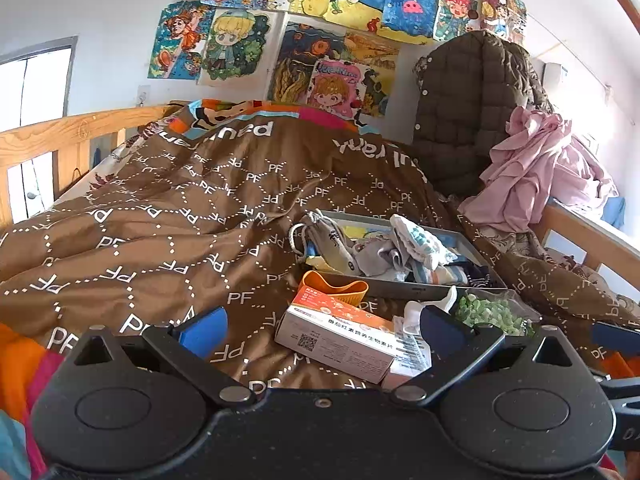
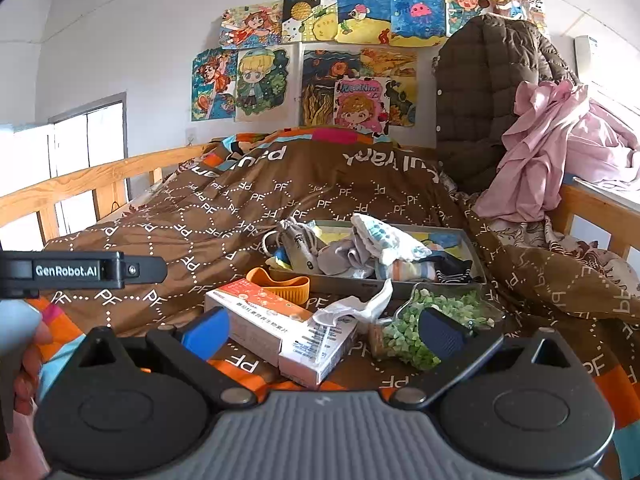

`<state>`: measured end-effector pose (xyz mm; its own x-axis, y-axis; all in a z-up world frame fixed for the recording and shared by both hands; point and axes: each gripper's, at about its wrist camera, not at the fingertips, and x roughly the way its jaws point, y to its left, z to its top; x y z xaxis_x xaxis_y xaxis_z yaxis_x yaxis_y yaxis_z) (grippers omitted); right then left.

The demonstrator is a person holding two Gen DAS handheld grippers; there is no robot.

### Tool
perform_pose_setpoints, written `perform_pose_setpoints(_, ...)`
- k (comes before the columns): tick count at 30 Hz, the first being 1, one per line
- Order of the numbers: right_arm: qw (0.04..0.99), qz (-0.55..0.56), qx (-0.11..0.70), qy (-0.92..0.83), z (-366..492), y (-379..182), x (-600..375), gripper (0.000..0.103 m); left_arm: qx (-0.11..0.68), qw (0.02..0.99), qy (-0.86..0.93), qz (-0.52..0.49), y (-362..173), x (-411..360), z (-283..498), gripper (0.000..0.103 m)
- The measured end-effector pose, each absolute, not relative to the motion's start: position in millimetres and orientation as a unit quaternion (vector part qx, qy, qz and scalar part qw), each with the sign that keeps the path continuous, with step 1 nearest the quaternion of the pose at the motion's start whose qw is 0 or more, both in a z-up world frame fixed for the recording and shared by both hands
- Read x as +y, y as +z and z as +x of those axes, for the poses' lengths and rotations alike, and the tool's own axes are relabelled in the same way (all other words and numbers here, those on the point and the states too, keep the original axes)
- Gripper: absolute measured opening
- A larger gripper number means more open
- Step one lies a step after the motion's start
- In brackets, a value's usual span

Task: Organize soft objects
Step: 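Withdraw both open tools from the tray back toward the pile, then grasp the orange silicone band with the left tool while the right tool grasps the white tissue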

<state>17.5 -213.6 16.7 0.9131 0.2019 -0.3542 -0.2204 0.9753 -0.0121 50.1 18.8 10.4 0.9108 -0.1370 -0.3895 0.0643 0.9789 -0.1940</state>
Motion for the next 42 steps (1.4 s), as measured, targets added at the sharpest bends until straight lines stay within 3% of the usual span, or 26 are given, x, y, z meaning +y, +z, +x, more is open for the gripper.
perform_pose_setpoints(25,0.975,-0.020,0.194,0.109,35.9,13.1,-212.0,0.103,0.222,0.972,-0.064,-0.034,13.3,21.7,97.8,0.102)
perform_pose_setpoints(42,0.962,-0.094,0.227,0.120,130.2,-13.8,-205.2,0.103,0.232,0.967,-0.105,0.003,-15.3,9.3,174.1,0.102)
